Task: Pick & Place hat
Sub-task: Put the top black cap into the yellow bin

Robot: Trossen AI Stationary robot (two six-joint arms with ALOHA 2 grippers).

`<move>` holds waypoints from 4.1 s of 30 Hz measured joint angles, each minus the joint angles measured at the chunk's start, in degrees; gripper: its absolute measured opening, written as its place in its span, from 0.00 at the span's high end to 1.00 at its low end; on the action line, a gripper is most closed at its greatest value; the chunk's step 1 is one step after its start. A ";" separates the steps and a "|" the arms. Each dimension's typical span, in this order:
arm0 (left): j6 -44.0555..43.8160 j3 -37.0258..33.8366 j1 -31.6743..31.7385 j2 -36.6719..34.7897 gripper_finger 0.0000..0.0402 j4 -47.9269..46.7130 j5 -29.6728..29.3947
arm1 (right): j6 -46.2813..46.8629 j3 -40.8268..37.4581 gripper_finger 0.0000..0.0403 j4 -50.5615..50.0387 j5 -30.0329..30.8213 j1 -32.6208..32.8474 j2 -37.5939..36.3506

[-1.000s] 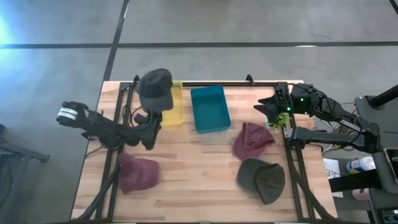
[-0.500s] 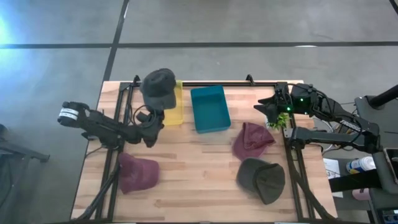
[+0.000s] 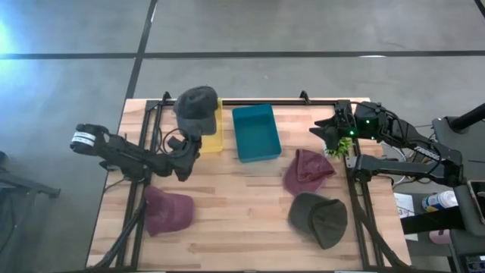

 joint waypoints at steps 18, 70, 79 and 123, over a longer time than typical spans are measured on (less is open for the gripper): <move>-3.63 1.70 -0.98 -0.22 0.74 -4.82 2.07 | -2.34 0.00 0.38 0.04 1.03 0.00 -0.04; -1.85 1.82 -6.90 -0.33 0.58 -15.31 -2.97 | -3.27 0.00 0.38 0.20 0.20 -0.01 -0.11; -33.87 2.55 -9.52 -0.24 0.55 -31.51 8.12 | -2.77 0.00 0.38 0.19 -1.33 0.00 -0.13; -12.97 4.17 10.38 -11.47 0.66 -52.17 50.52 | 14.08 -2.25 0.38 37.39 -9.53 10.43 32.50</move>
